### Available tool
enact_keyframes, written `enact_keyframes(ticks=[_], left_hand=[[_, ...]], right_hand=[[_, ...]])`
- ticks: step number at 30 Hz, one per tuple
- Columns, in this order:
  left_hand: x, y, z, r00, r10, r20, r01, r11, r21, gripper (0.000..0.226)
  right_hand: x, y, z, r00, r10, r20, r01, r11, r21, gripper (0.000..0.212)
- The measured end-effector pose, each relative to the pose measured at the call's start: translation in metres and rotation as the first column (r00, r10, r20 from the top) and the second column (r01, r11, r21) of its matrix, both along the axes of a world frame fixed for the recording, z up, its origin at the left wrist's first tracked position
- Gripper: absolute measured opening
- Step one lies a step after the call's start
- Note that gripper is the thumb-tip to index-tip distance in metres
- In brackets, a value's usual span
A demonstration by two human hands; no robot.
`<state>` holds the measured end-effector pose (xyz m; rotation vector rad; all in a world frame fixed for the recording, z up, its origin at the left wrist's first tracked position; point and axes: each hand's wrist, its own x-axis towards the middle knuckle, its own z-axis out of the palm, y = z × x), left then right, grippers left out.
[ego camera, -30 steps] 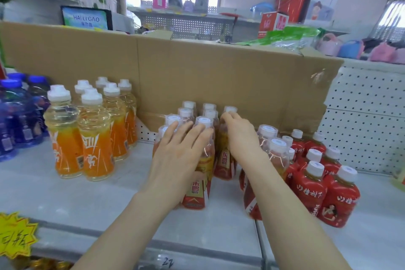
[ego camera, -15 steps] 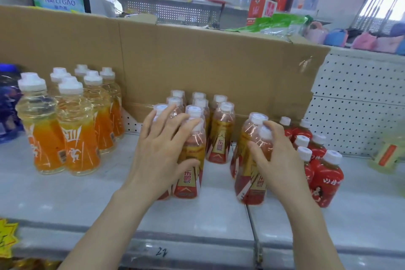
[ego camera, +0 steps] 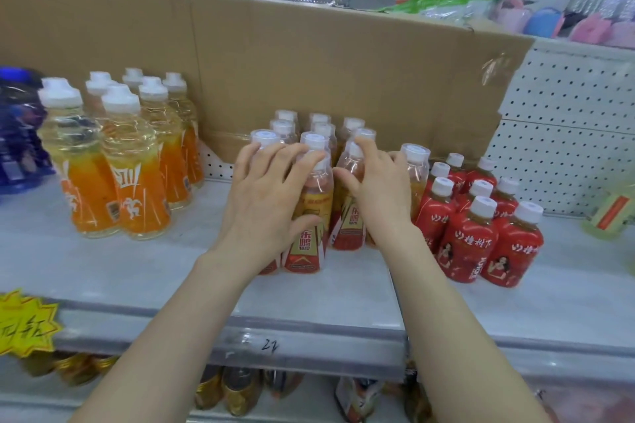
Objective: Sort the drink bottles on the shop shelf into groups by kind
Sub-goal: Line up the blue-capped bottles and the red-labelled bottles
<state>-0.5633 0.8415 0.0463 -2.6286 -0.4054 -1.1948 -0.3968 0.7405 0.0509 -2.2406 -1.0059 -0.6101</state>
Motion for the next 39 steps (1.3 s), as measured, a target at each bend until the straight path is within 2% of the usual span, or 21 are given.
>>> enact_keyframes(ticks=[3, 5, 6, 8, 11, 19, 21, 23, 24, 25, 26, 27, 28, 33, 39], left_hand=[[0.000, 0.001, -0.001, 1.000, 0.005, 0.005, -0.005, 1.000, 0.012, 0.096], [0.001, 0.002, -0.002, 1.000, -0.004, 0.013, 0.004, 1.000, 0.018, 0.096], [0.001, 0.002, -0.002, 1.000, -0.007, 0.017, 0.007, 1.000, 0.018, 0.096], [0.001, 0.002, -0.002, 1.000, -0.002, 0.016, 0.002, 1.000, 0.015, 0.095], [0.003, 0.001, -0.002, 1.000, -0.002, 0.013, 0.002, 1.000, 0.006, 0.094], [0.003, 0.003, -0.002, 0.998, -0.050, 0.023, 0.051, 0.999, -0.019, 0.094], [0.000, 0.003, -0.006, 0.988, -0.117, 0.097, 0.126, 0.988, -0.089, 0.097], [-0.008, 0.000, -0.012, 0.954, -0.134, 0.267, 0.222, 0.915, -0.335, 0.101], [-0.013, -0.001, -0.016, 0.931, -0.113, 0.346, 0.285, 0.818, -0.499, 0.102], [-0.017, -0.003, -0.021, 0.908, -0.109, 0.405, 0.365, 0.679, -0.637, 0.101], [-0.020, -0.002, -0.027, 0.887, -0.121, 0.446, 0.438, 0.527, -0.728, 0.096], [-0.020, 0.000, -0.034, 0.878, -0.137, 0.459, 0.471, 0.416, -0.778, 0.091], [-0.019, 0.002, -0.040, 0.880, -0.140, 0.453, 0.471, 0.369, -0.801, 0.089], [-0.010, 0.008, -0.052, 0.903, -0.114, 0.415, 0.427, 0.361, -0.829, 0.103], [-0.011, 0.011, -0.056, 0.904, -0.100, 0.415, 0.421, 0.376, -0.826, 0.105]], right_hand=[[0.007, 0.002, 0.001, 0.996, -0.026, 0.089, 0.032, 0.998, -0.063, 0.061], [0.009, -0.008, 0.004, 0.974, -0.066, 0.218, 0.057, 0.997, 0.045, 0.056], [0.012, -0.015, 0.006, 0.967, -0.108, 0.231, 0.078, 0.988, 0.132, 0.052], [0.025, -0.031, 0.008, 0.979, -0.175, 0.104, 0.152, 0.969, 0.195, 0.054], [0.041, -0.041, 0.003, 0.977, -0.093, -0.193, 0.120, 0.984, 0.130, 0.062], [-0.011, -0.062, -0.003, 0.990, 0.016, -0.137, 0.003, 0.991, 0.134, 0.046], [-0.034, -0.069, -0.006, 0.984, 0.112, -0.136, -0.087, 0.981, 0.175, 0.045], [-0.051, -0.070, -0.008, 0.970, 0.196, -0.147, -0.162, 0.963, 0.215, 0.046], [-0.056, -0.069, -0.009, 0.967, 0.209, -0.147, -0.173, 0.959, 0.224, 0.047], [-0.058, -0.069, -0.010, 0.967, 0.209, -0.146, -0.171, 0.957, 0.235, 0.048], [-0.059, -0.068, -0.012, 0.967, 0.204, -0.150, -0.162, 0.954, 0.252, 0.049], [-0.059, -0.067, -0.013, 0.968, 0.196, -0.157, -0.149, 0.951, 0.271, 0.050], [-0.059, -0.067, -0.014, 0.969, 0.190, -0.160, -0.139, 0.949, 0.285, 0.050], [-0.058, -0.058, -0.016, 0.975, 0.177, -0.137, -0.131, 0.947, 0.294, 0.052], [-0.047, -0.041, -0.016, 0.969, 0.199, -0.148, -0.152, 0.948, 0.280, 0.052]])
